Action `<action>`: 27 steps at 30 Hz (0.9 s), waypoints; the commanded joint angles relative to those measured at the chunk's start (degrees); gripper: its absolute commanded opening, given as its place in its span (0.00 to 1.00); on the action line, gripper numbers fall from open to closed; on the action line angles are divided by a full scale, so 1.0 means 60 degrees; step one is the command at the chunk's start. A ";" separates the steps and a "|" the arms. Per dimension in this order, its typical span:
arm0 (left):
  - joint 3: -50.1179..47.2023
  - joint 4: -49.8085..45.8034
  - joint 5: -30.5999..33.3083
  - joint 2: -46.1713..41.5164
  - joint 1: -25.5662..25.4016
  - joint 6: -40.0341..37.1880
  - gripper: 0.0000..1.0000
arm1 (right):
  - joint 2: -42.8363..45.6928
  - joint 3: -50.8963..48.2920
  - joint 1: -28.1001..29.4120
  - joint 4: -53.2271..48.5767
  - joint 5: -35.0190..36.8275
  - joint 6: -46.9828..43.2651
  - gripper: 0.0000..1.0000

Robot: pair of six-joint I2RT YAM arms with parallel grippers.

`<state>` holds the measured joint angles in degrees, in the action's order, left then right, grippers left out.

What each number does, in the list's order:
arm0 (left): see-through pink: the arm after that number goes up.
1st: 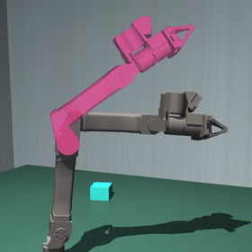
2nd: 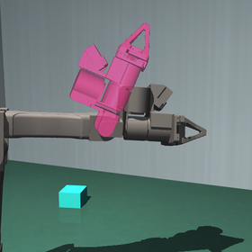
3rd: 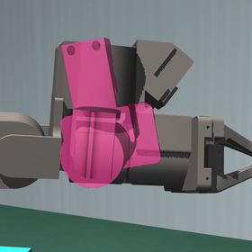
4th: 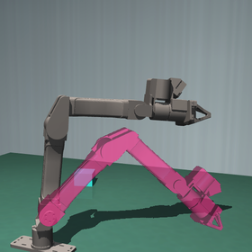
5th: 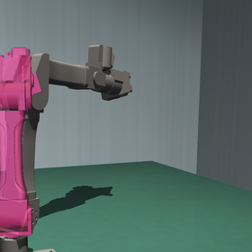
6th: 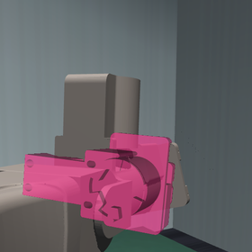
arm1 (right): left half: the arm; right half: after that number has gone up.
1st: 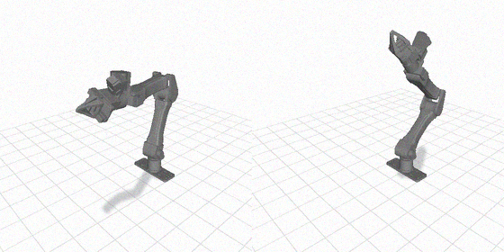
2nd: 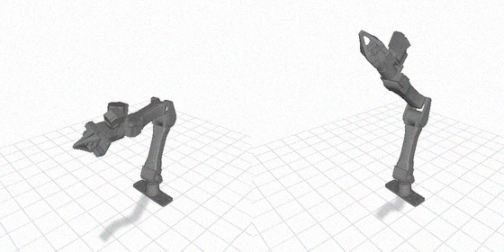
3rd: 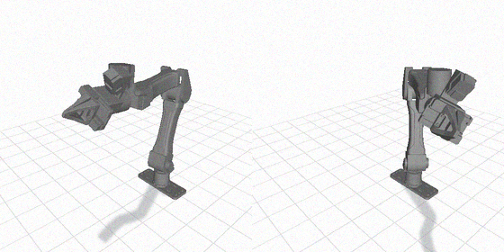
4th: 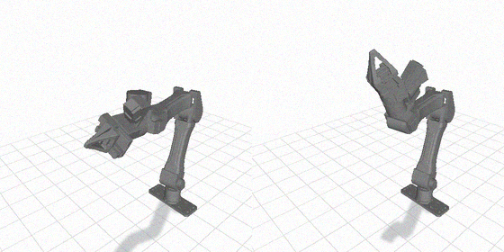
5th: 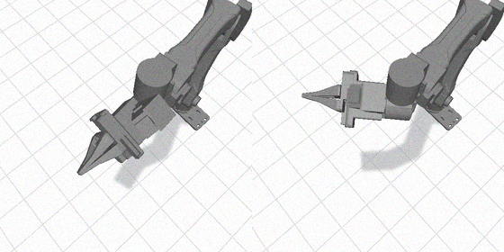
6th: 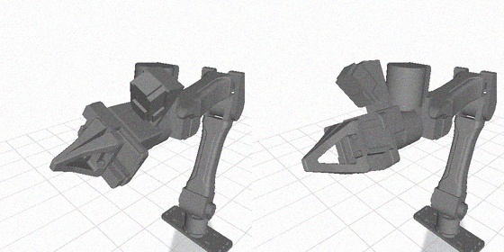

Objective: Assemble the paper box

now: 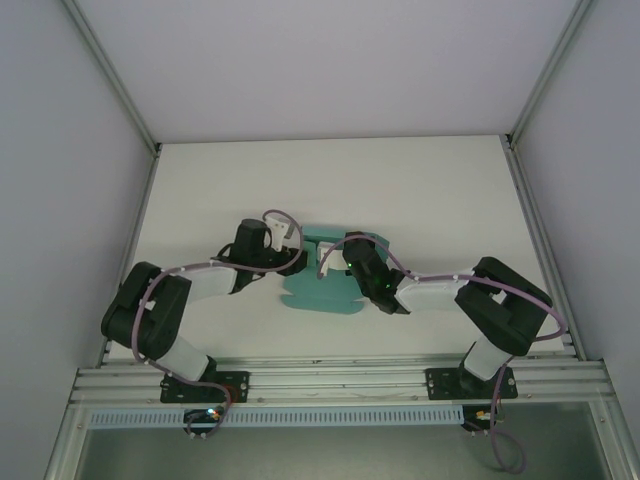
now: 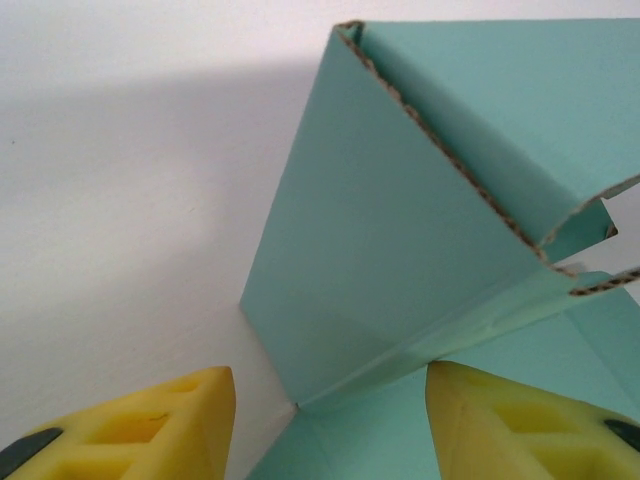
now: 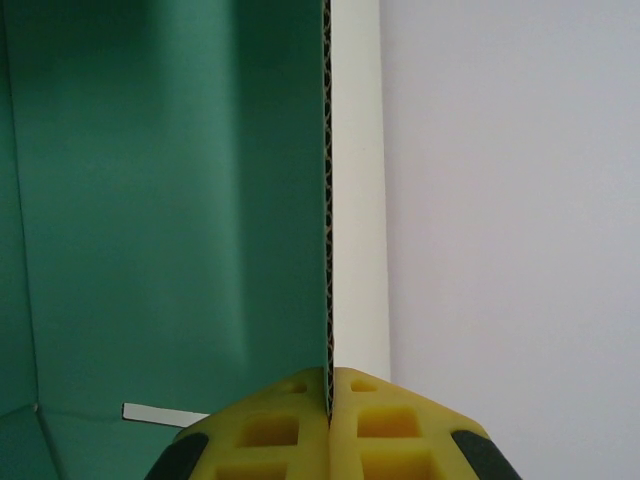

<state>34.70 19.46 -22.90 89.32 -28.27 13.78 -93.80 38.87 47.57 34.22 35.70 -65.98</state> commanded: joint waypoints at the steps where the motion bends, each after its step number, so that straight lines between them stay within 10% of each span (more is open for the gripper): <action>1: 0.0172 0.0649 0.0415 0.0098 -0.0107 -0.0246 0.56 | 0.0252 -0.0055 0.0113 -0.0389 -0.0140 0.0202 0.00; 12: 0.0085 0.2456 0.1453 0.0445 -0.0350 -0.0350 0.56 | 0.0252 0.0217 0.0212 -0.1861 -0.0698 0.0776 0.00; 18: 0.0311 0.2185 0.1990 0.0774 -0.0608 -0.0575 0.25 | 0.0383 0.0261 0.0213 -0.2071 -0.0637 0.0899 0.00; 27: 0.0255 0.1635 0.7512 0.1240 -0.1865 -0.0303 0.00 | 0.0462 0.0447 0.0236 -0.2334 -0.0201 0.1303 0.00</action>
<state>35.73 31.90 6.81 93.76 -39.20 9.34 -92.18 41.04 48.05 25.41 35.79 -60.36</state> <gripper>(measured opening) 0.104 0.036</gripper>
